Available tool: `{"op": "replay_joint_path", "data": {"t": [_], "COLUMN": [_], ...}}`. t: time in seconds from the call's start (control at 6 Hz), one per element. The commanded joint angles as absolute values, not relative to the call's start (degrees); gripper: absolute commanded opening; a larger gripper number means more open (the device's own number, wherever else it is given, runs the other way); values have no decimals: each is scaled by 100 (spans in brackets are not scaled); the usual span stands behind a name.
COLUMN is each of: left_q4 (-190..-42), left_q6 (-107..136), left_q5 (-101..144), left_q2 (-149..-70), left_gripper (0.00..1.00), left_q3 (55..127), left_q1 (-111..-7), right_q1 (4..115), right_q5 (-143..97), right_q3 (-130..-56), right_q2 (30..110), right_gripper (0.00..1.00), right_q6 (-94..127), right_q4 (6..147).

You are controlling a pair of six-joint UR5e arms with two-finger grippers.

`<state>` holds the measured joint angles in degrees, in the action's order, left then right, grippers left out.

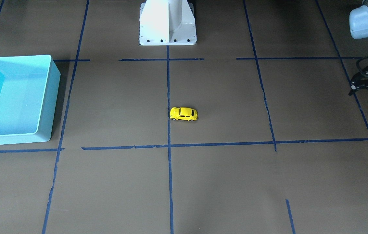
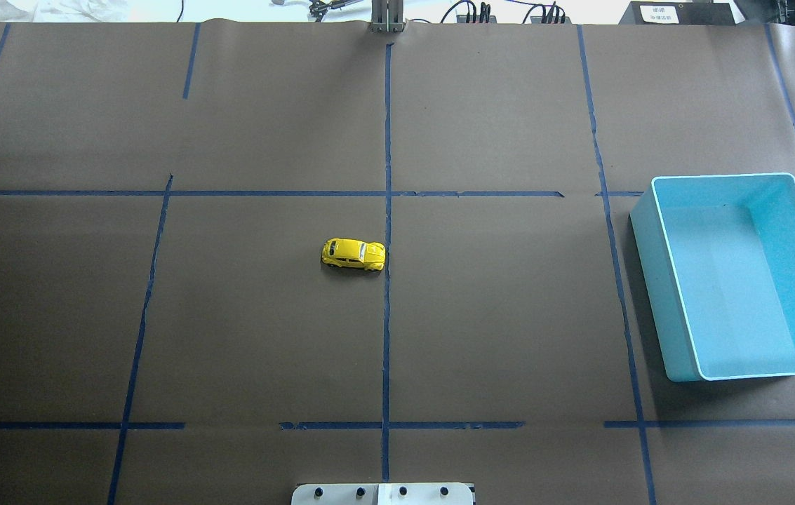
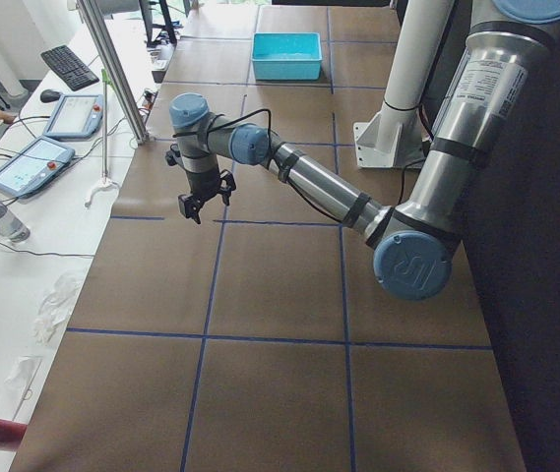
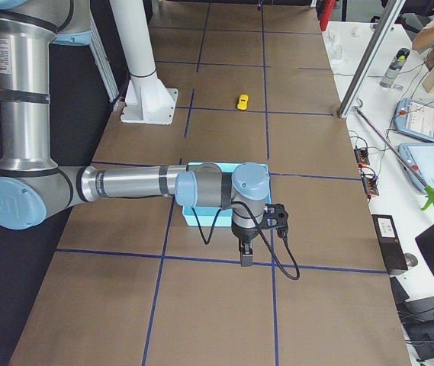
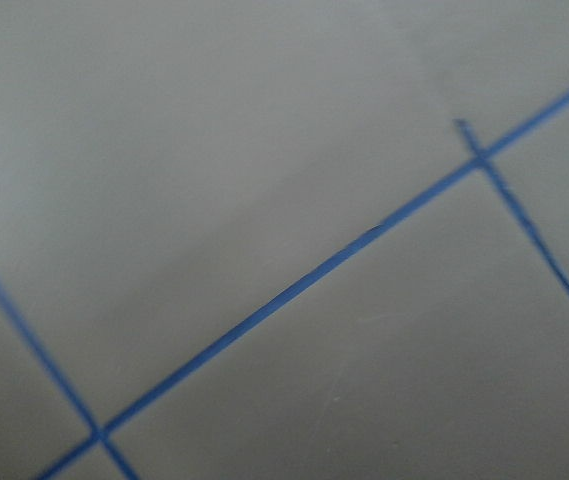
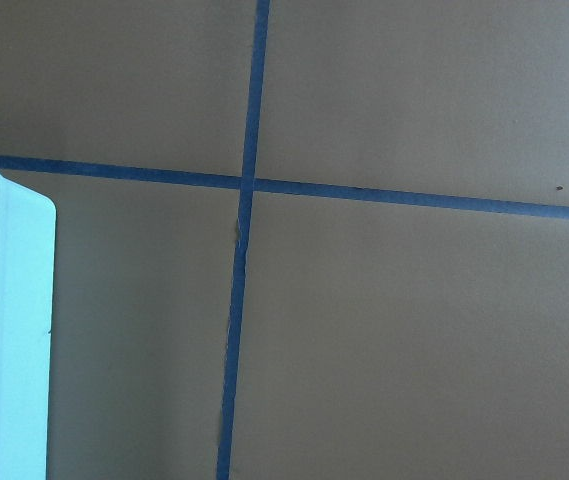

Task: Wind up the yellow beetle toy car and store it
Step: 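Move the left gripper over the yellow beetle toy car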

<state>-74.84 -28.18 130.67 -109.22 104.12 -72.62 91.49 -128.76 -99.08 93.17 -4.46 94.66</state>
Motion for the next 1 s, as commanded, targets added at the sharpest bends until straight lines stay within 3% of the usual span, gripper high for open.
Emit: {"op": "replay_joint_path", "data": {"t": [0.0,0.17,0.5,0.83], "left_q4": [-7941,-8206,-8410,-8227], "left_q6": [-3767,-4345,-4525,-4422], "left_q5": [13122,13035,12719,12648], "left_q2": [-11004,-11065,-11205,-11923], "left_gripper": [100,100,100,100], "left_q3": [10878,10890,10925,10672], "left_q1": [-6754,-5958,-5565,-4889], "right_q1": [9149,9149,9149,9149], "right_q5": [-12876,-12876,-12876,-12876], "right_q3": [-9914,-9905,-9905,-9905], "right_q2": [9316,9316,9316,9316], "right_gripper": [100,100,100,100], "right_q6": [-448,-440,-431,-422], "right_q4": [9466,9466,9466,9466]}}
